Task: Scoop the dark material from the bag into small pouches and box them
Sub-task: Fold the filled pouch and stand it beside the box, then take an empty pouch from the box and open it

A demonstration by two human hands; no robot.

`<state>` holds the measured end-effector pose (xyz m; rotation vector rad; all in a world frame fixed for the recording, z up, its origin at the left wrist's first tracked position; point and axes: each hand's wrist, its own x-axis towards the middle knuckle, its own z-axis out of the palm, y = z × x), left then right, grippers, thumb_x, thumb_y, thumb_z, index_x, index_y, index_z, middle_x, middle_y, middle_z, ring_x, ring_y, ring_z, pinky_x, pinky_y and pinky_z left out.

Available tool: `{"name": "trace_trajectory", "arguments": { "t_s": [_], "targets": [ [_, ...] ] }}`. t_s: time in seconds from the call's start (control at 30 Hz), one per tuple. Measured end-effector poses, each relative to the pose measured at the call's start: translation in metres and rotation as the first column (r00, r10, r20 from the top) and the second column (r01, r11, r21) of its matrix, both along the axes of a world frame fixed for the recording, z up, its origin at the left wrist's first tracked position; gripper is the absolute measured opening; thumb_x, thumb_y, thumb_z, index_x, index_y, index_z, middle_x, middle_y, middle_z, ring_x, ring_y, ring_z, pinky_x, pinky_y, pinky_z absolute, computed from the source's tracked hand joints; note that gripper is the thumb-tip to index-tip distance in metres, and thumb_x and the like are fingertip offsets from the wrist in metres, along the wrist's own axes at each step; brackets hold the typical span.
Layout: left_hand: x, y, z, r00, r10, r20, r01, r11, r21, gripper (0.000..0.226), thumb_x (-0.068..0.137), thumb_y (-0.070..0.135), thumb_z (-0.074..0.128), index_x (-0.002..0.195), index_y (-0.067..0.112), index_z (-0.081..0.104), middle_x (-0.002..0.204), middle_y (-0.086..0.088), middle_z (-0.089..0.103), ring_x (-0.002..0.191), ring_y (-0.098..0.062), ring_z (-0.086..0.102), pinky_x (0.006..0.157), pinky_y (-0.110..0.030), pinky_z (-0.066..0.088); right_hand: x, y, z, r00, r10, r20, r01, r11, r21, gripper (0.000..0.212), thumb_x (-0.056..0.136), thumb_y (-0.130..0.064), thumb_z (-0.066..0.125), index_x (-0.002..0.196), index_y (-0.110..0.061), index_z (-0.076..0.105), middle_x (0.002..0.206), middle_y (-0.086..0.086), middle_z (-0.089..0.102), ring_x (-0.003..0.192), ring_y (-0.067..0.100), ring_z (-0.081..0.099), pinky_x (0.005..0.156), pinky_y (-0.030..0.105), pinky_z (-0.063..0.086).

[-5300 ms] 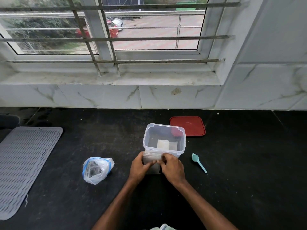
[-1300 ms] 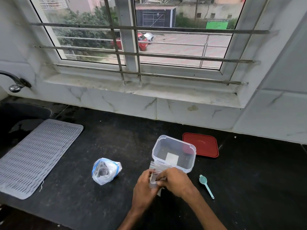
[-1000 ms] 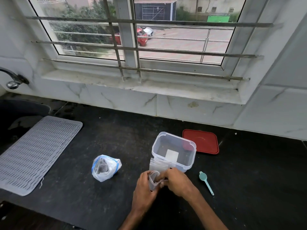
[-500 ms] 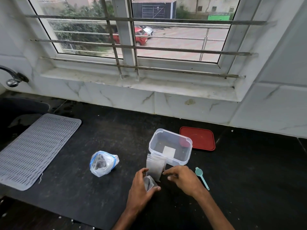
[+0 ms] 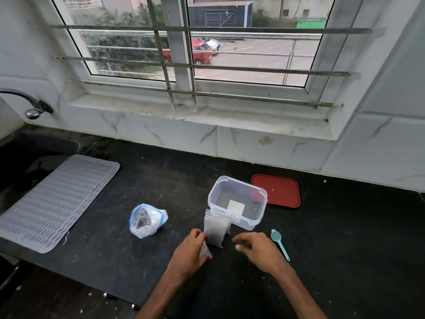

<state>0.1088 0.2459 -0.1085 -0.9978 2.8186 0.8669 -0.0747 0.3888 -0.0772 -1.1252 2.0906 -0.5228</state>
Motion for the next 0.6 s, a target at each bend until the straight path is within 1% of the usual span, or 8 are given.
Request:
{"name": "trace_trajectory", "arguments": {
  "t_s": [0.03,0.1,0.2,0.3,0.37,0.43,0.53,0.6],
  "targets": [
    [-0.006,-0.003,0.004,0.999,-0.028,0.024,0.029,0.999,-0.025,0.047,0.085,0.042,0.071,0.125,0.025,0.053,0.135,0.007,0.043,0.118,-0.010,0.053,0.098,-0.023,0.047,0.000,0.000,-0.001,1.000,-0.001,0.000,0.001,1.000,0.005,0.027,0.094,-0.030,0.064,0.121,-0.036,0.066,0.118,-0.013,0.069,0.104,-0.001,0.063,0.096,0.029,0.052],
    [-0.019,-0.005,0.008,0.999,-0.036,0.015,0.037,0.999,-0.009,0.058,0.081,0.042,0.075,0.129,0.023,0.050,0.138,0.004,0.043,0.121,-0.012,0.052,0.101,-0.025,0.046,0.001,-0.001,-0.003,1.000,-0.003,-0.008,0.003,1.000,0.010,0.027,0.094,-0.032,0.064,0.121,-0.036,0.066,0.117,-0.013,0.069,0.104,-0.001,0.062,0.096,0.029,0.051],
    [-0.031,-0.003,0.008,0.998,0.024,-0.050,-0.020,0.996,0.087,0.088,0.069,0.038,0.086,0.140,0.021,0.038,0.146,0.002,0.036,0.130,-0.015,0.047,0.108,-0.029,0.043,0.000,0.002,-0.006,0.999,-0.014,-0.033,0.015,1.000,0.020,0.026,0.094,-0.033,0.064,0.120,-0.035,0.066,0.116,-0.013,0.070,0.103,0.000,0.063,0.095,0.028,0.051],
    [-0.029,-0.001,0.006,0.992,0.077,-0.102,-0.065,0.991,0.115,0.103,0.061,0.036,0.091,0.145,0.019,0.032,0.149,0.002,0.029,0.134,-0.016,0.042,0.111,-0.031,0.042,-0.004,0.006,-0.010,0.997,-0.056,-0.058,0.058,0.998,0.023,0.024,0.093,-0.034,0.065,0.117,-0.035,0.068,0.113,-0.012,0.071,0.101,0.001,0.064,0.095,0.030,0.052],
    [-0.022,-0.001,0.002,0.988,0.082,-0.127,-0.070,0.993,0.098,0.105,0.059,0.042,0.091,0.144,0.021,0.032,0.149,0.003,0.028,0.133,-0.014,0.042,0.108,-0.032,0.045,-0.008,0.010,-0.012,0.993,-0.100,-0.068,0.101,0.995,0.008,0.022,0.093,-0.034,0.065,0.115,-0.034,0.069,0.111,-0.014,0.072,0.100,0.000,0.064,0.093,0.028,0.052],
    [-0.014,0.000,-0.001,0.986,0.074,-0.150,-0.065,0.996,0.065,0.104,0.059,0.053,0.088,0.143,0.024,0.033,0.149,0.006,0.027,0.132,-0.011,0.043,0.104,-0.032,0.048,-0.013,0.016,-0.013,0.980,-0.171,-0.103,0.171,0.985,-0.009,0.018,0.093,-0.034,0.064,0.110,-0.034,0.071,0.107,-0.016,0.072,0.098,0.000,0.064,0.087,0.023,0.050],
    [-0.004,0.000,-0.001,0.974,0.106,-0.202,-0.099,0.994,0.046,0.102,0.059,0.066,0.080,0.141,0.024,0.036,0.147,0.007,0.029,0.127,-0.008,0.046,0.102,-0.028,0.048,-0.023,0.025,-0.015,0.929,-0.325,-0.179,0.328,0.945,-0.015,0.010,0.091,-0.038,0.065,0.099,-0.037,0.071,0.102,-0.015,0.071,0.096,0.007,0.066,0.084,0.029,0.052],
    [-0.001,0.000,-0.002,0.968,0.122,-0.221,-0.117,0.993,0.034,0.099,0.061,0.072,0.073,0.140,0.024,0.037,0.147,0.007,0.031,0.127,-0.007,0.046,0.102,-0.024,0.046,-0.031,0.032,-0.017,0.876,-0.419,-0.240,0.430,0.903,-0.005,0.010,0.090,-0.039,0.066,0.098,-0.035,0.069,0.101,-0.009,0.071,0.095,0.013,0.067,0.078,0.031,0.052]
  ]
}}
